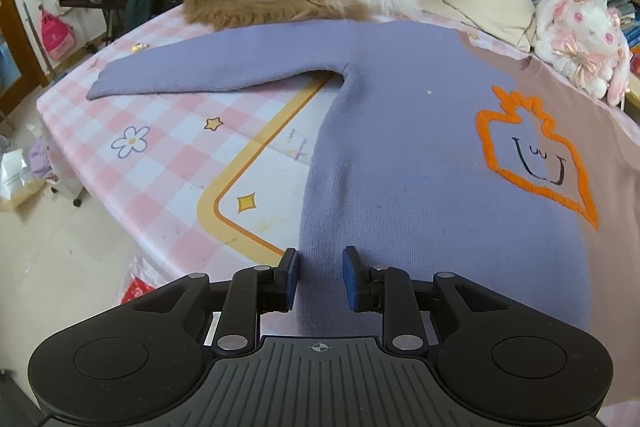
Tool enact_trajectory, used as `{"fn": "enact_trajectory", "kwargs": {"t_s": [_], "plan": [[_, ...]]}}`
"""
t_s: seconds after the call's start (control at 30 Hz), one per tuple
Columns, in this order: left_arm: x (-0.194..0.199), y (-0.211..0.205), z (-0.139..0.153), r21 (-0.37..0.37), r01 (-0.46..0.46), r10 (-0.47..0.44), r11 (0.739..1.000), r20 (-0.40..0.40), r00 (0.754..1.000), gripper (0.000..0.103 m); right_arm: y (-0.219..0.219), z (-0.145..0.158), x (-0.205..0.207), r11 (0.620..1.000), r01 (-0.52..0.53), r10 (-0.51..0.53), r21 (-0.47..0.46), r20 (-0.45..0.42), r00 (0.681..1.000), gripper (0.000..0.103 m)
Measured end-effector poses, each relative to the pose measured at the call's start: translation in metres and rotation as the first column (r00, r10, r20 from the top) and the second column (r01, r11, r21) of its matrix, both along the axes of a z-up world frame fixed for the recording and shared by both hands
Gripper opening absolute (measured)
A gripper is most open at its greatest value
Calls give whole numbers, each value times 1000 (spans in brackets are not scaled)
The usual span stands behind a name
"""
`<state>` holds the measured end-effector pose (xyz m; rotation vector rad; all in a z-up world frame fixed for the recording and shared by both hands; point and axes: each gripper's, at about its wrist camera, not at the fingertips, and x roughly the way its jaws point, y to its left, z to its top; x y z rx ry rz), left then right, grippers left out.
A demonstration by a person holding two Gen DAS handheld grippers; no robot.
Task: Fold clothes
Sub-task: 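Drag the sweater hem with both grippers to spread it flat on the bed, then open both grippers and release the flattened sweater hem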
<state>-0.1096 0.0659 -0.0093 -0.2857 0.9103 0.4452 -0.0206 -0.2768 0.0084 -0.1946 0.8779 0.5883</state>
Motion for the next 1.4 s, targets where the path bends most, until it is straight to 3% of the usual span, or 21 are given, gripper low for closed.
{"fn": "enact_trajectory", "kwargs": {"t_s": [0.1,0.57,0.63,0.8,0.83,0.93,1.0,1.17,1.3,1.4], "plan": [[0,-1,1,10,5,-5,1000,-2,1000,11,2,0,-1,1000,-7,7,-6,7,1000,18],[4,-4,7,80,38,-35,996,-49,998,18,5,1,-3,1000,-5,5,-21,34,999,21],[1,-6,11,99,19,-15,995,-39,999,24,4,3,-6,1000,1,-1,-11,56,998,23],[-3,-18,21,118,15,-15,993,3,1000,64,7,17,-12,999,-2,-5,46,151,989,43],[-3,-21,22,122,27,-28,992,5,1000,68,9,18,-12,999,-7,-1,46,156,988,47],[2,-30,22,158,84,-86,984,2,996,73,16,19,-13,999,-16,10,35,162,987,56],[7,-35,22,186,129,-129,974,-11,992,77,20,19,-13,1000,-8,4,27,167,986,69],[16,-34,25,228,196,-203,954,4,979,85,33,17,-14,1000,18,-18,2,156,988,70],[18,-22,20,202,250,-258,947,18,966,86,50,18,-18,998,62,-58,-20,159,986,76],[20,-10,16,197,317,-323,928,0,946,86,67,21,-20,993,114,-106,-39,161,981,77]]}}
